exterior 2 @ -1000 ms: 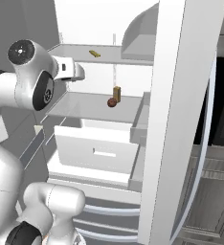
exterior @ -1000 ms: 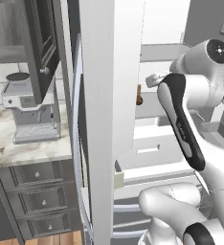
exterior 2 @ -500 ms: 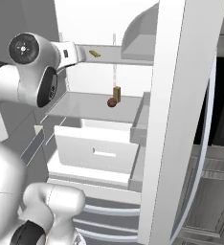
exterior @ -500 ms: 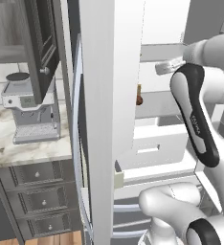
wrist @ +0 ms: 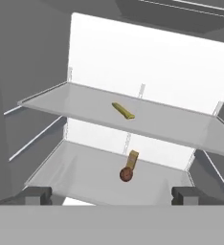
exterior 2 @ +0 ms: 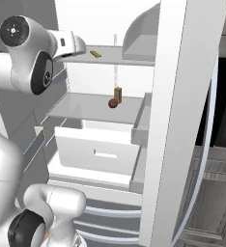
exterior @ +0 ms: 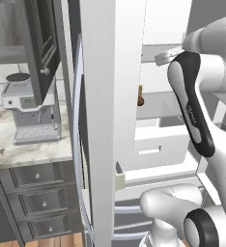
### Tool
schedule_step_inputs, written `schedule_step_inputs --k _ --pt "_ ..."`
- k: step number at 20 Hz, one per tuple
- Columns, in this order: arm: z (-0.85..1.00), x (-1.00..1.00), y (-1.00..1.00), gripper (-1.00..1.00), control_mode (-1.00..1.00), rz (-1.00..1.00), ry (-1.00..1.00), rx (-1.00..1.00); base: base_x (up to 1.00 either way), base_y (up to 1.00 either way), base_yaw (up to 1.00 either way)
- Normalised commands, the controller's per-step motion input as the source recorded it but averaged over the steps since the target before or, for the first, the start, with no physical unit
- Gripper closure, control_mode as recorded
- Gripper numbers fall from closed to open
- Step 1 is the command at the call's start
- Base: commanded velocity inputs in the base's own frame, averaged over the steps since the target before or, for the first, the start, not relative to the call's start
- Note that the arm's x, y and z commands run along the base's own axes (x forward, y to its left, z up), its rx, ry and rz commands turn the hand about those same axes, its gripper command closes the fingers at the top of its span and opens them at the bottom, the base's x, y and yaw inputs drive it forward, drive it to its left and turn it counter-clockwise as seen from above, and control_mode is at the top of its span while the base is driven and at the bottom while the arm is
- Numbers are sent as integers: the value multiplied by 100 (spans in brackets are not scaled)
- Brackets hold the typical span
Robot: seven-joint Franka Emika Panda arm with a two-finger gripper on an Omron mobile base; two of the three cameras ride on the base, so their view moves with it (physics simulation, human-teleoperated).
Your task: Pick the egg and butter from the fridge and place them by the bowl for mixing.
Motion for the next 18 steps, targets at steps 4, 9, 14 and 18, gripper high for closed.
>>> schedule_step_inputs --k 4,9,14,18 --pt "0 18 0 -100 -100 0 1 0 0 0 0" --pt "-2 45 -2 -100 -100 0 6 0 0 0 0" --pt "-9 56 -10 -100 -100 0 5 0 0 0 0" --pt "-17 63 -9 -100 -100 0 4 0 0 0 0"
